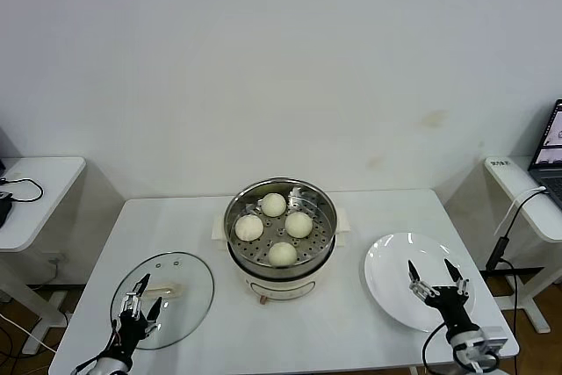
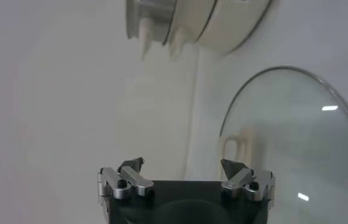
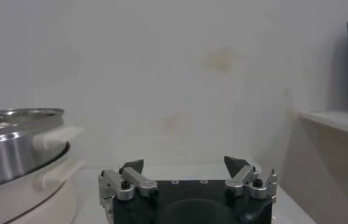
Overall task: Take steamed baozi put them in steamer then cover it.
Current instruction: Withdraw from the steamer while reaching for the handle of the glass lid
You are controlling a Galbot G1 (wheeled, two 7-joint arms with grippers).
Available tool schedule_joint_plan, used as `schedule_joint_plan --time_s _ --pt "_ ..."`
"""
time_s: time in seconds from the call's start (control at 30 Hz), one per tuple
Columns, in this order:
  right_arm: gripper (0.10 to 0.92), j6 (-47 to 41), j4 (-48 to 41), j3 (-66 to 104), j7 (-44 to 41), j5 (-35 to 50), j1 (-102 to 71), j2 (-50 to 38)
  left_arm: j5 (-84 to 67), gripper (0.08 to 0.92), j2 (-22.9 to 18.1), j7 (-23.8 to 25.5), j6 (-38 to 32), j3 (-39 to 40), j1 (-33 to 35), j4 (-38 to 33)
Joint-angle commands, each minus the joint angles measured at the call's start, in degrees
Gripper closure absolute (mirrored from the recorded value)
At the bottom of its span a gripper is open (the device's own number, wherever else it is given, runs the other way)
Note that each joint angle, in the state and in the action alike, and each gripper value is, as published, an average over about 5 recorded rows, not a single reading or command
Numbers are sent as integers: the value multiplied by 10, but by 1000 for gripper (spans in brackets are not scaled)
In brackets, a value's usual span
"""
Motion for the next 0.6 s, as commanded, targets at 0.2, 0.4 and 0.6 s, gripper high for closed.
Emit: schedule_joint_plan --time_s 0.2,0.4,0.6 --pt "202 -6 9 6 -3 -8 -22 9 18 177 13 7 7 28 -98 102" --pt "203 -5 8 5 -5 -12 -26 13 15 177 19 8 10 29 -118 116" --pt "203 -5 6 2 -7 -16 -27 16 11 177 23 13 15 33 -132 123"
